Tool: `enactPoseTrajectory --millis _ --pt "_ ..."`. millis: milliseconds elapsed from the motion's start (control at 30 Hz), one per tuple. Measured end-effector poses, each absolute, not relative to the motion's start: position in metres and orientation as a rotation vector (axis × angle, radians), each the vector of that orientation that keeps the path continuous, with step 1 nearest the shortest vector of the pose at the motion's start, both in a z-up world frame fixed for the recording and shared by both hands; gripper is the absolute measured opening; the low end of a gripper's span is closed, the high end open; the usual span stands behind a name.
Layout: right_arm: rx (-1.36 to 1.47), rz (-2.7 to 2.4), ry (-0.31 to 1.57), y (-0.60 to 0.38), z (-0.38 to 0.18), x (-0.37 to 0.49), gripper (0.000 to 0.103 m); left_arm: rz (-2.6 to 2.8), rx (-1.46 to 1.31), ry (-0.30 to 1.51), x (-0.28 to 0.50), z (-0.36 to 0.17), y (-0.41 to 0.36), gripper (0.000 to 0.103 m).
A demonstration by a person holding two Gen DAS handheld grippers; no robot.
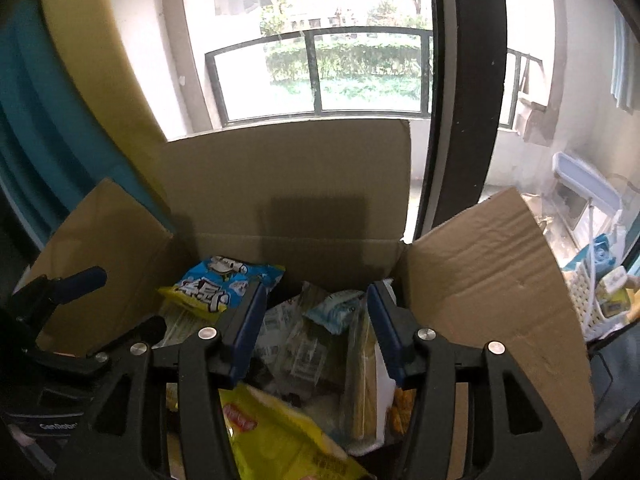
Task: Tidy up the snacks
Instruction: 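Move both grippers back from the box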
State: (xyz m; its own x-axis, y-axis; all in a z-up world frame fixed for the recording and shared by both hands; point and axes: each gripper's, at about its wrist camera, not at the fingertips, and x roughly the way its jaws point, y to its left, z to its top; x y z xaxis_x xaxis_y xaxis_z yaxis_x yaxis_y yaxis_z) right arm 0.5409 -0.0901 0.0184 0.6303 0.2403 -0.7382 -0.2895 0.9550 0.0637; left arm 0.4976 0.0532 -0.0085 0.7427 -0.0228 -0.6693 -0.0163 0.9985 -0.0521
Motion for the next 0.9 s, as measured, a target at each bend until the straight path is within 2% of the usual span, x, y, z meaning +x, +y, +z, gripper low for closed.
enactPoseTrajectory --millis 533,667,900 --pt "-0.068 0.303 0.737 -0.125 0.041 0.444 0.056 -0.081 -0.063 0.624 0.396 -0.01 0.032 0.096" --pt "-0.068 0.302 0.725 -0.136 0.036 0.417 0.056 -0.129 -0.121 0.6 0.367 -0.014 0.036 0.096" --pt "-0.009 0.344 0.771 -0.161 0.012 0.371 0.056 -0.099 -0.06 0.591 0.328 -0.034 0.032 0.096"
